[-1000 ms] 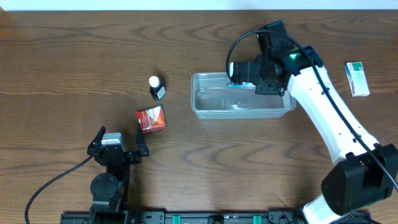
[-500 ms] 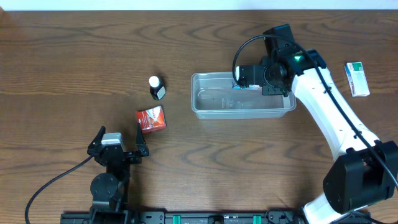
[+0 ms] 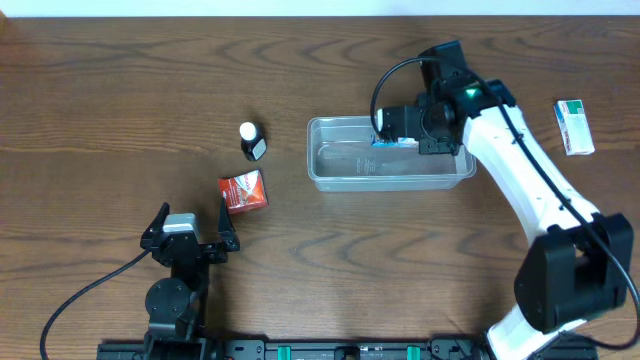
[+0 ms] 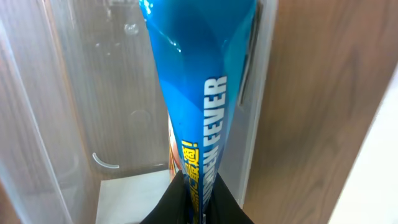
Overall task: Pack container
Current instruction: 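Carry the blue box over the clear container with the right gripper, then lower the blue box into the container and open the right gripper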
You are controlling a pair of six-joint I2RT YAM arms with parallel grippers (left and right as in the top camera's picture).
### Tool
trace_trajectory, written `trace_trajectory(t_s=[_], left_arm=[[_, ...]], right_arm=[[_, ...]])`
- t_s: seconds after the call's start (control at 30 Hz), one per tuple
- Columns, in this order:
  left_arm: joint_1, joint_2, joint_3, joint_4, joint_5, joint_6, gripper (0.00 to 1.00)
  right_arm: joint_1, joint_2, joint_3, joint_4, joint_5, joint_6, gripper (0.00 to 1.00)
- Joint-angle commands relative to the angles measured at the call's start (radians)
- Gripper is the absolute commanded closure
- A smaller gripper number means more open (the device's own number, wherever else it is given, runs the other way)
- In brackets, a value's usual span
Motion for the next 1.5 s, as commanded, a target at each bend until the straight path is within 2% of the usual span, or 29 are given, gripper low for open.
trace_trajectory(t_s=[0.0, 0.4, 0.43, 0.47, 0.5, 0.57, 0.7, 1.1, 1.47], left_arm=[[0.004, -0.006, -0.023, -0.033, -0.008, 0.017, 0.02], [0.004, -0.006, -0.023, -0.033, -0.008, 0.016, 0.02], [0.004, -0.006, -0.023, -0.033, -0.008, 0.017, 0.02], [0.004, -0.006, -0.023, -0.033, -0.008, 0.017, 0.02], [0.004, -0.006, -0.023, -0.033, -0.008, 0.017, 0.02], [0.004, -0.006, -0.023, -0.033, -0.008, 0.017, 0.02], [0.004, -0.006, -0.023, -0.033, -0.008, 0.016, 0.02], [0.004, -0.006, -0.023, -0.033, -0.008, 0.016, 0.02], [0.004, -0.006, -0.023, -0.033, -0.008, 0.017, 0.02]], right_arm=[[-0.013, 0.04, -0.005, 0.013, 0.048, 0.005, 0.92], [-0.012, 0.057, -0.005, 0.043, 0.077, 0.035, 0.91], [-0.012, 0.057, -0.005, 0.045, 0.077, 0.042, 0.88], [-0.012, 0.057, -0.005, 0.047, 0.077, 0.05, 0.8], [-0.012, 0.057, -0.005, 0.047, 0.076, 0.06, 0.67], [-0.012, 0.057, -0.005, 0.045, 0.077, 0.083, 0.53], [-0.012, 0.057, -0.005, 0.046, 0.076, 0.132, 0.42], [-0.008, 0.057, -0.005, 0.045, 0.061, 0.195, 0.37], [-0.008, 0.057, -0.005, 0.053, -0.09, 0.228, 0.34]])
